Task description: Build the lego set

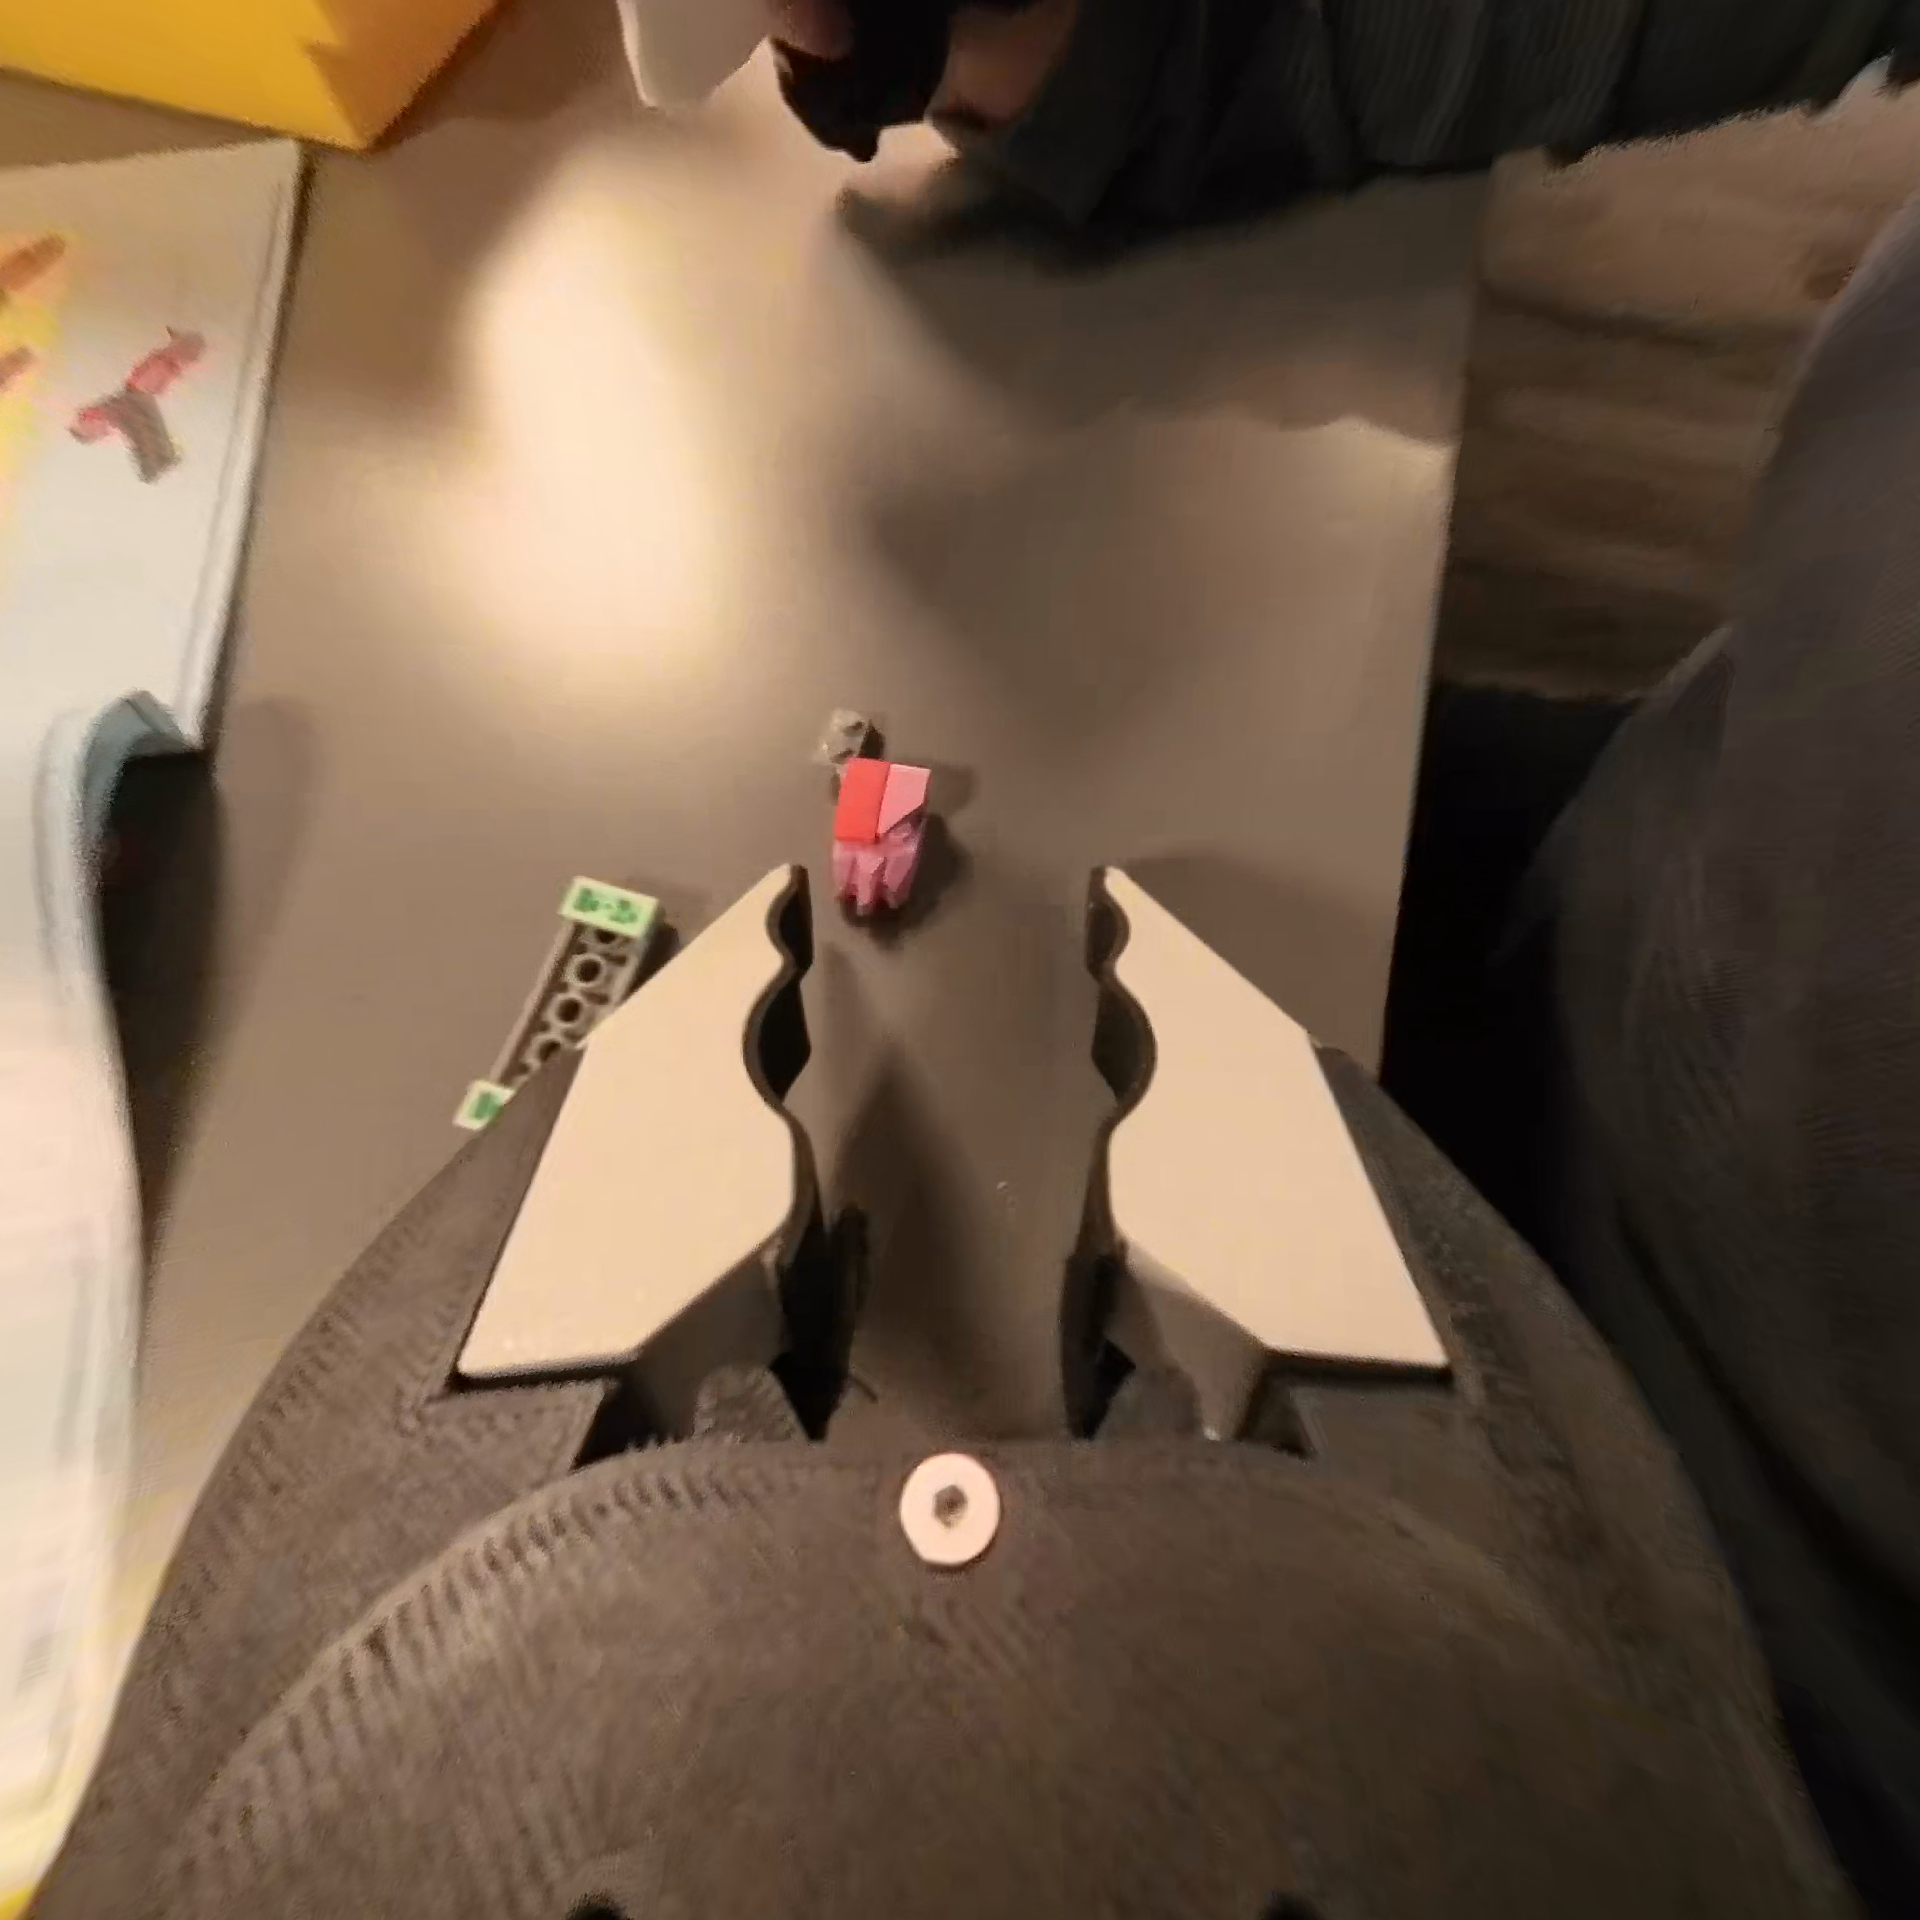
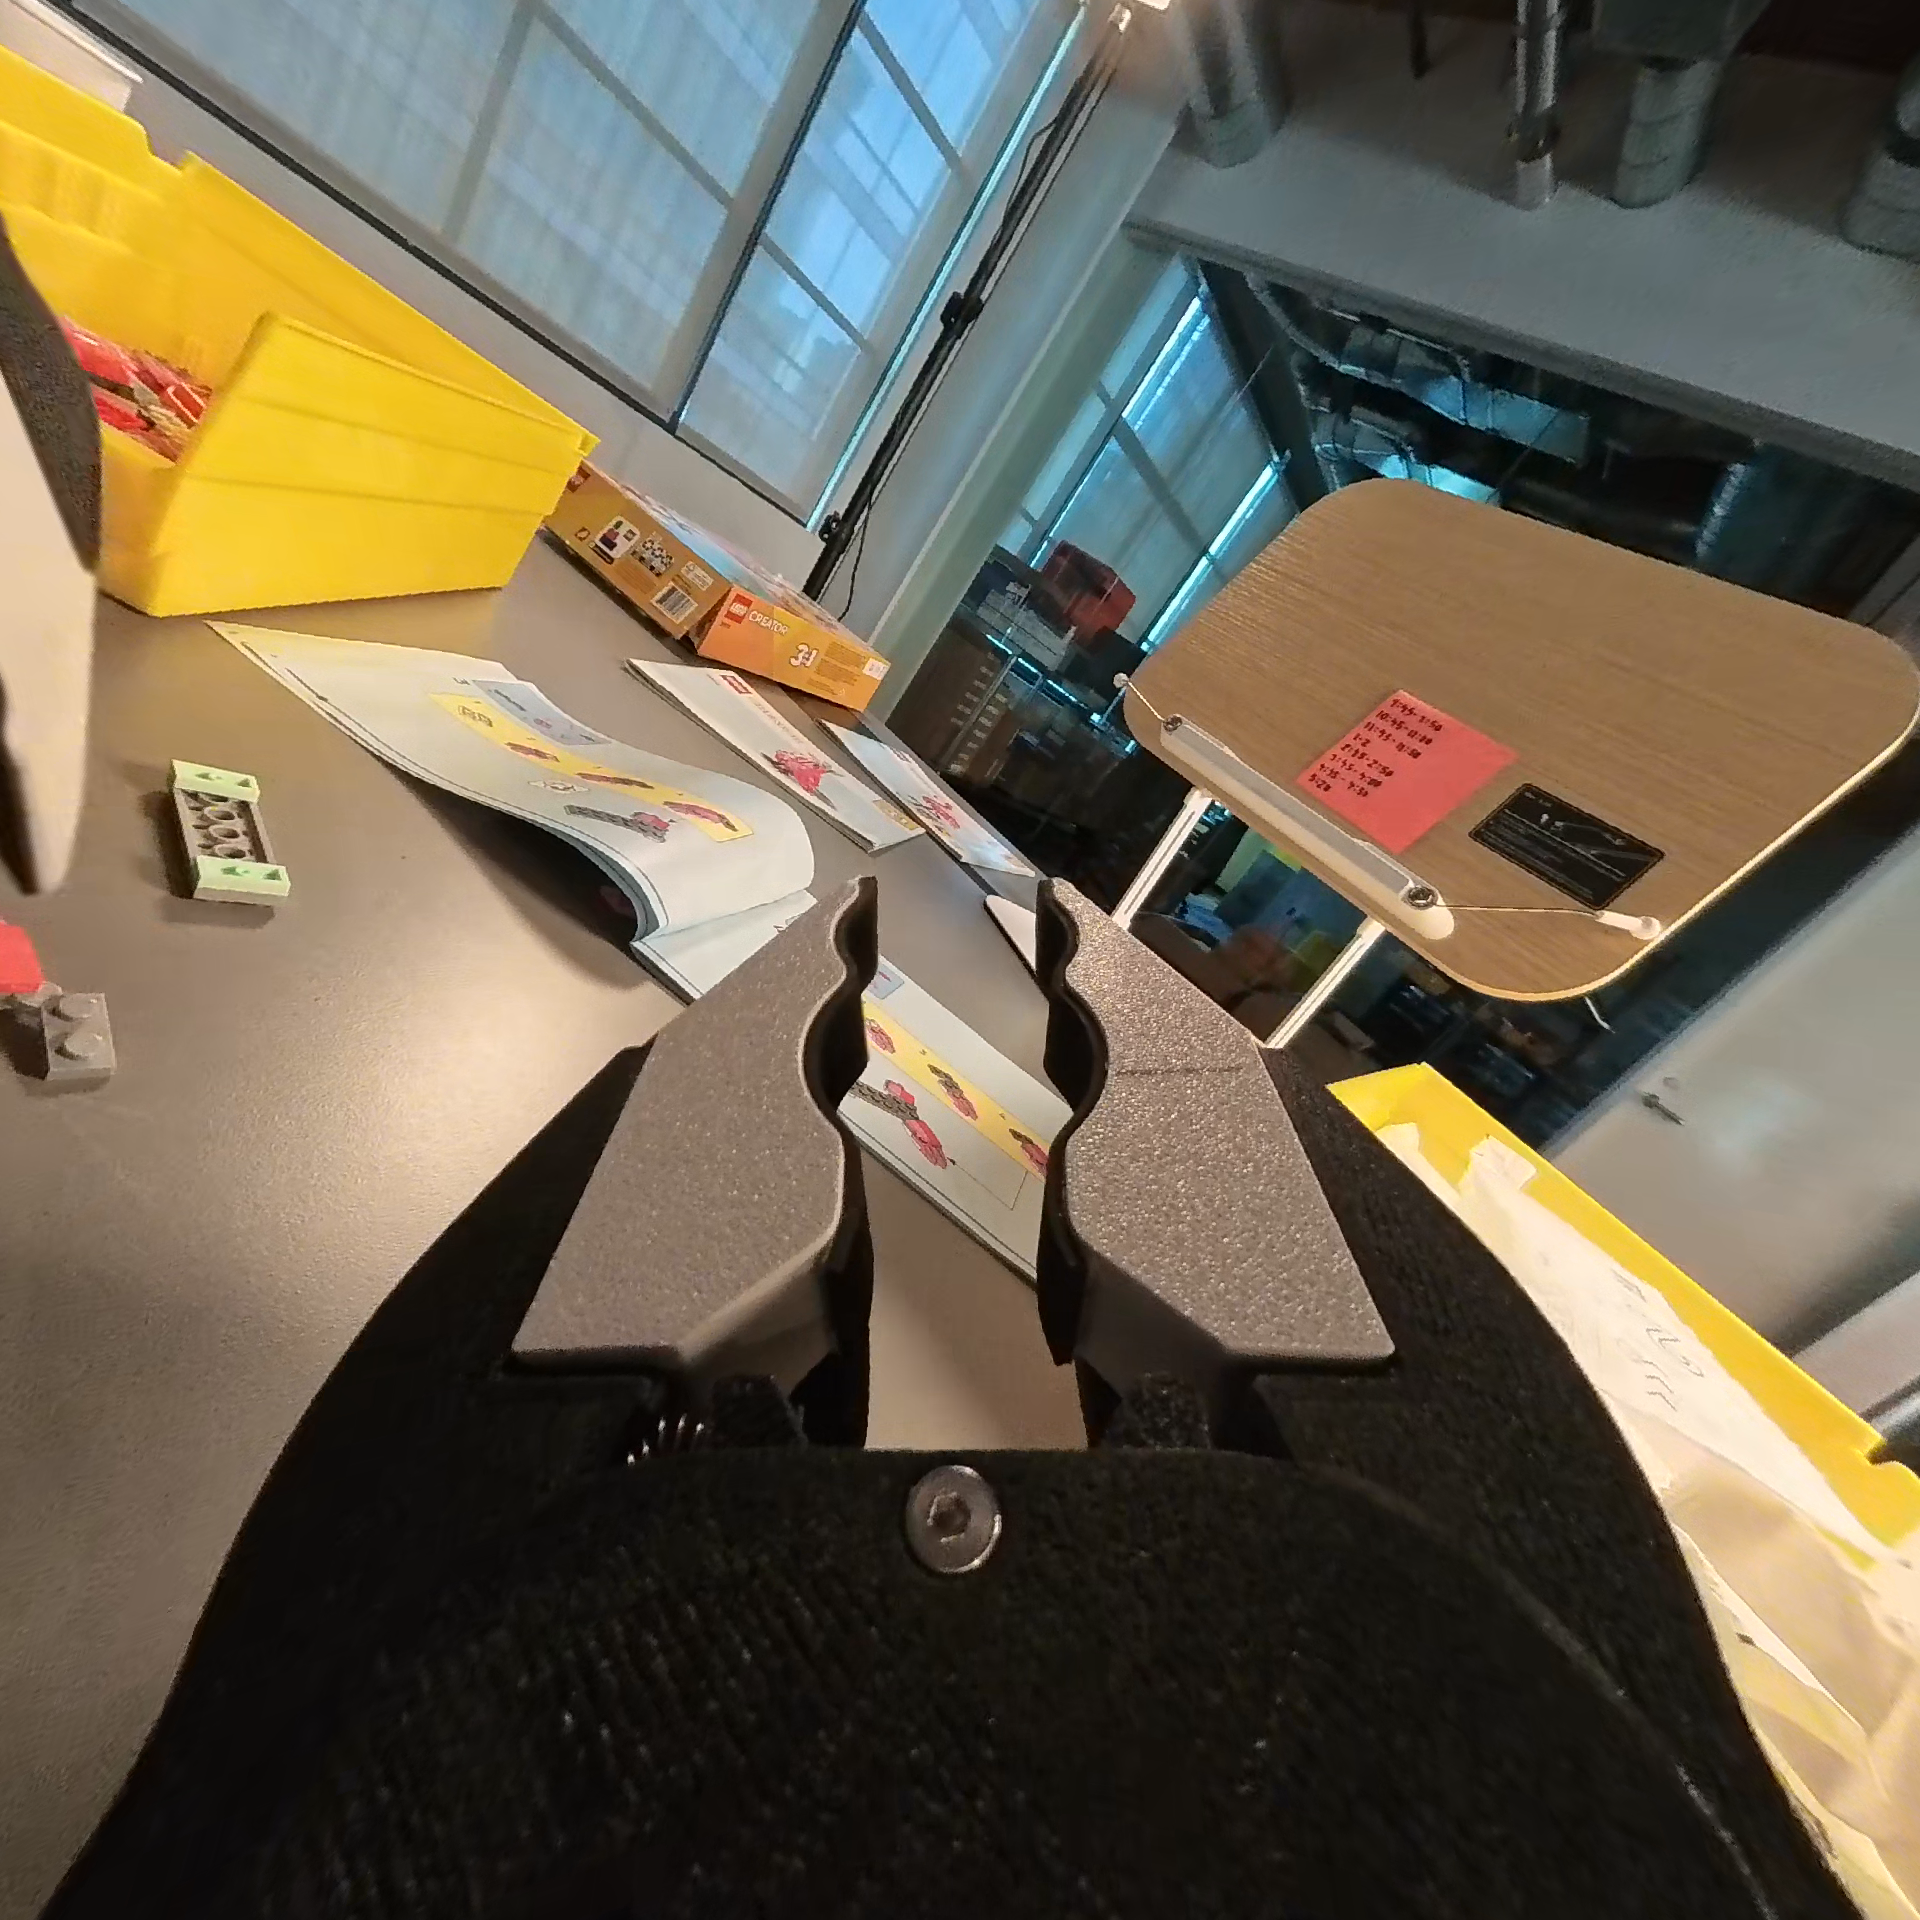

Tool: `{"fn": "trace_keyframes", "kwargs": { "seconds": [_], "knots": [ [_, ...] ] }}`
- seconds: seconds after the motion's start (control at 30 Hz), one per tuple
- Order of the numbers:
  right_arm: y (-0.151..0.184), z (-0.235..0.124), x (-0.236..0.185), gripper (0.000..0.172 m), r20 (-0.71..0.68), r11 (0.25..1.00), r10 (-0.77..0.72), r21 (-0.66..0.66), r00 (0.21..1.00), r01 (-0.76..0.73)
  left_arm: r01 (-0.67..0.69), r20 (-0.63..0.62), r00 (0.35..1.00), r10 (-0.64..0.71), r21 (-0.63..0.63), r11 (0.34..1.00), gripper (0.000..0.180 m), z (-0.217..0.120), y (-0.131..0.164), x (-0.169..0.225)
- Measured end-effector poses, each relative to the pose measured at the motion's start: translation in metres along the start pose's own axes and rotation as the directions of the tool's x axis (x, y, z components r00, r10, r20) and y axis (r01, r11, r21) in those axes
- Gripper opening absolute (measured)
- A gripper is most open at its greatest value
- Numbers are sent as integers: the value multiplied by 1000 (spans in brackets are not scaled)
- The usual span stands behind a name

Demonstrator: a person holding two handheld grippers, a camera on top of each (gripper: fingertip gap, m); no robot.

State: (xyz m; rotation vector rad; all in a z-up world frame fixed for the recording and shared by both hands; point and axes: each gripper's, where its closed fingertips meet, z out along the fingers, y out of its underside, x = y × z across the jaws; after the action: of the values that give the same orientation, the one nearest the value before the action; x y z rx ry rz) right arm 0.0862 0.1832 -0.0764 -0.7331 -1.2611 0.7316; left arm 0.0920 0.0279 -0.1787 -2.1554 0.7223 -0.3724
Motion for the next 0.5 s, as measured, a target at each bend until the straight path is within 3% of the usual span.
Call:
{"fn": "trace_keyframes", "kwargs": {
  "seconds": [0.1, 0.5],
  "knots": [
    [0, 0, 1, 28, -2, 1000, 3, 2, 1000, -3, 78, -70, 995, -77, 12, 997, 52, -2, 0, 3],
    [-1, -2, 3, 26, -8, 1000, 30, 7, 1000, -30, 70, -70, 995, -72, -21, 997, 48, 1, 4, 4]
  ]
}}
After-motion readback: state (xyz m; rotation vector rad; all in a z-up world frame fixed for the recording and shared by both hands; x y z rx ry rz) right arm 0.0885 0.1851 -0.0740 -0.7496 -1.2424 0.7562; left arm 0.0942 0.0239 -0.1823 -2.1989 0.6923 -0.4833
